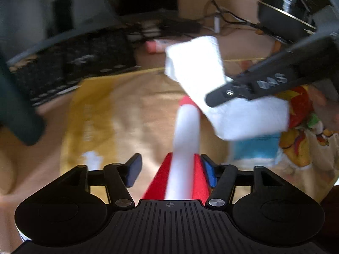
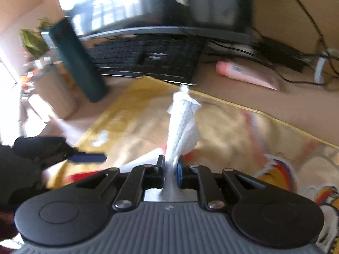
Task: Clean container
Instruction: 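Grasp the white-and-red toy rocket by its body with the left tool, then hold the rocket up with the left tool while the right tool wipes it with the cloth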
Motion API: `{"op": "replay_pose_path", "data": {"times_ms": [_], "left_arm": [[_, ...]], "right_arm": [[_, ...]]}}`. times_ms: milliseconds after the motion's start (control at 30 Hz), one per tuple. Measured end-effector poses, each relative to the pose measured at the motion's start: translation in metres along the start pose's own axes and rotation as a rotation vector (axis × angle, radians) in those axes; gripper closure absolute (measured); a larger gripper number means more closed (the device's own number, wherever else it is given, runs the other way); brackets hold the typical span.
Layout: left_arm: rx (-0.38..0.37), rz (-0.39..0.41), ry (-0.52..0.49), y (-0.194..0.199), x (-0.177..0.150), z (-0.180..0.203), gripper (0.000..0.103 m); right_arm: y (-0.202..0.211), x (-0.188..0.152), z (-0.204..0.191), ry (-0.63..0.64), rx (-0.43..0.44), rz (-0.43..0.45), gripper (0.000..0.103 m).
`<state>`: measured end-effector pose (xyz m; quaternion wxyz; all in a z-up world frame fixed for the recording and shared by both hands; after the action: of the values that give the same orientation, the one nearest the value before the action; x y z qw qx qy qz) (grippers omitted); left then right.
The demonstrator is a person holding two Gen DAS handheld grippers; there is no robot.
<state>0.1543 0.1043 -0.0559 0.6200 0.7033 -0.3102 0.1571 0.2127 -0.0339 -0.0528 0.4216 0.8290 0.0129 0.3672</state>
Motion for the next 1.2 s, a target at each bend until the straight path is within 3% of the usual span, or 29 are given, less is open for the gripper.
{"op": "replay_pose_path", "data": {"times_ms": [67, 200, 367, 433, 533, 567, 700, 800, 900, 967, 1033, 1100, 1200], "left_arm": [[0.056, 0.004, 0.040, 0.010, -0.004, -0.022, 0.025], [0.128, -0.008, 0.162, 0.020, -0.011, -0.068, 0.024], [0.108, -0.012, 0.111, 0.021, -0.013, -0.061, 0.017], [0.081, -0.010, 0.078, 0.020, -0.012, -0.050, 0.016], [0.032, 0.015, 0.041, 0.021, -0.002, -0.037, 0.014], [0.015, 0.025, 0.026, 0.022, 0.002, -0.032, 0.014], [-0.039, 0.051, -0.068, 0.014, 0.034, -0.008, 0.013], [-0.099, 0.026, -0.139, -0.009, 0.057, 0.017, 0.013], [-0.111, -0.035, -0.209, -0.044, 0.076, 0.037, 0.014], [-0.125, -0.086, -0.241, -0.066, 0.081, 0.048, 0.023], [-0.140, -0.134, -0.280, -0.083, 0.082, 0.058, 0.050], [-0.155, -0.114, -0.307, -0.080, 0.083, 0.062, 0.073], [-0.163, -0.049, -0.329, -0.063, 0.091, 0.066, 0.073]], "right_arm": [[-0.004, 0.000, -0.017, 0.018, 0.064, -0.008, 0.090], [-0.027, -0.018, -0.047, 0.056, 0.147, -0.104, 0.090], [-0.047, -0.047, -0.069, 0.087, 0.230, -0.222, 0.087], [-0.042, -0.050, -0.067, 0.095, 0.223, -0.221, 0.087], [-0.028, -0.043, -0.041, 0.034, 0.134, -0.156, 0.090], [-0.020, -0.039, -0.030, -0.012, 0.112, -0.124, 0.096], [0.026, -0.027, 0.003, -0.140, 0.071, 0.032, 0.096], [0.059, -0.026, 0.020, -0.193, 0.046, 0.122, 0.096], [0.083, -0.033, 0.035, -0.223, 0.000, 0.175, 0.094], [0.093, -0.043, 0.040, -0.241, -0.023, 0.193, 0.092], [0.102, -0.054, 0.045, -0.265, -0.045, 0.213, 0.092], [0.111, -0.063, 0.051, -0.296, -0.057, 0.236, 0.092], [0.127, -0.070, 0.060, -0.336, -0.064, 0.271, 0.092]]}}
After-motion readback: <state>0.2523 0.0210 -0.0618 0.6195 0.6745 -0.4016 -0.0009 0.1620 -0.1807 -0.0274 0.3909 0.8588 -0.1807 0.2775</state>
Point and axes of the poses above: each gripper's, at about its wrist camera, not at the fingertips, and y roughly against the way its jaws point, z to its right, x to its top, the point moved 5 cm from there along -y, roughly the way its jaws point, and after that the axes turned 11 degrees about x, right-handed, at the moved point
